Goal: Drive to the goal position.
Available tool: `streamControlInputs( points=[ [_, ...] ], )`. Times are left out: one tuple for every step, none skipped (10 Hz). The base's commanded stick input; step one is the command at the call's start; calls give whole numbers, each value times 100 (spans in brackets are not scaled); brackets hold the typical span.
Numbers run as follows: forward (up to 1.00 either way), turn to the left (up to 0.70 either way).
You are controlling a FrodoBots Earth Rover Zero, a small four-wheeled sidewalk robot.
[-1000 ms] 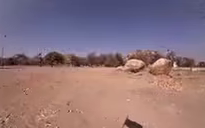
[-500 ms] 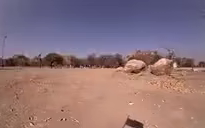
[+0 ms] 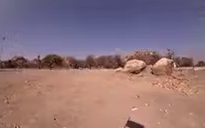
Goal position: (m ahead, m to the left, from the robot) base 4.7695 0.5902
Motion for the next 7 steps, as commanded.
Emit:
streamControlInputs(
  points=[
    [50,0],
    [50,0],
    [50,1],
    [50,24],
    [50,46],
    [50,50],
    [50,38]
  ],
)
